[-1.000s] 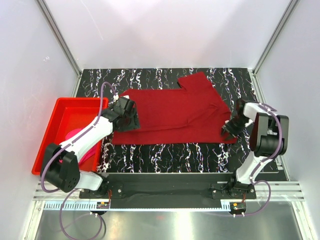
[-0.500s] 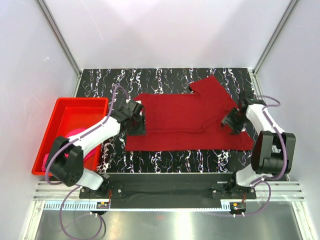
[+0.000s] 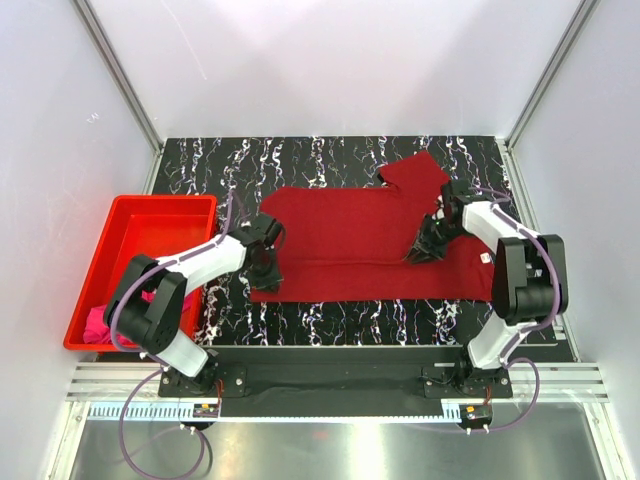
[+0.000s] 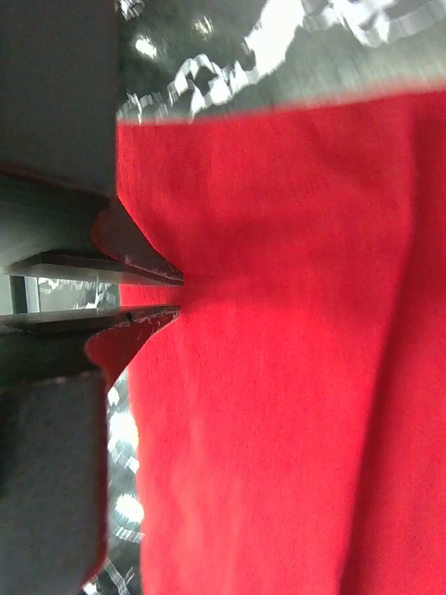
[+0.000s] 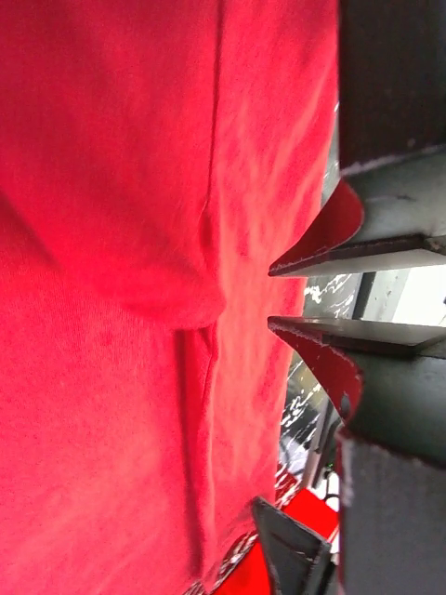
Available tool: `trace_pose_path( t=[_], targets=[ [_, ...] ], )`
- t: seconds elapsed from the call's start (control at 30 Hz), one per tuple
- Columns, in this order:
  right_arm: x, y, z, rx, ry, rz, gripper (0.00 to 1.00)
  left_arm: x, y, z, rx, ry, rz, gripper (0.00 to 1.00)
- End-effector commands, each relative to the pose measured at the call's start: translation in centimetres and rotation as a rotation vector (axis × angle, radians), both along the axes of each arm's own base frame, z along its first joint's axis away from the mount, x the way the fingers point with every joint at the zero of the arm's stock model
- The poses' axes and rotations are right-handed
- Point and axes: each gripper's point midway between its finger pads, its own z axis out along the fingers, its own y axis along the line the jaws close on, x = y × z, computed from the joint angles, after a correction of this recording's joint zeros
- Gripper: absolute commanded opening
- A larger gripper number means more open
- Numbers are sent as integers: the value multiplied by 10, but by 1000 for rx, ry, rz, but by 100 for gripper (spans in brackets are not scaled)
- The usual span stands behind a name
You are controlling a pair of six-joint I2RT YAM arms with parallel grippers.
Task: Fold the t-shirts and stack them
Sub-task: Fold the tshirt
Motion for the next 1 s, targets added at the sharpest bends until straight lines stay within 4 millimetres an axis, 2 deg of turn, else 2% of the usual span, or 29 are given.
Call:
trace_pose_path(
  t=[0.0,0.1,0.27,0.4,0.5,0.6,0.63,0.67,0.7,0.8,0.83,0.9,0.93,0.97],
  targets=[
    [15,17,3,68,-33,28,30,-7,18,-1,38,12,93,18],
    [20,17,-7,67,-11,9,30,-15,25,-6,70,46,114,18],
    [32,8,-23,1,7,-1,33,-39,39,-24,131,150,141,17],
    [41,7,-23,-8,3,22,38,-50,47,-27,161,172,179,16],
    [50,5,-8,-28,-35,49,48,-49,48,-18,148,136,191,18],
    [51,-8,6,-101,-53,63,55,-40,44,1,113,62,173,22],
    [53,-16,17,-150,-79,66,57,-35,40,12,92,16,162,23],
    [55,-21,22,-175,-92,64,60,-30,36,23,85,-24,142,26],
    [57,-26,28,-202,-109,63,67,-29,34,29,79,-46,132,34],
    [69,-53,52,-309,-160,31,74,-17,23,50,13,-129,115,43],
    [69,-72,53,-368,-152,2,75,-14,20,53,-1,-145,110,46],
    [75,-86,55,-404,-149,-33,76,-3,15,58,-14,-179,95,46],
    [78,-104,53,-406,-132,-92,76,-1,12,54,-15,-166,80,45],
    [80,-108,53,-404,-132,-109,74,4,8,54,-19,-180,48,45]
  ],
)
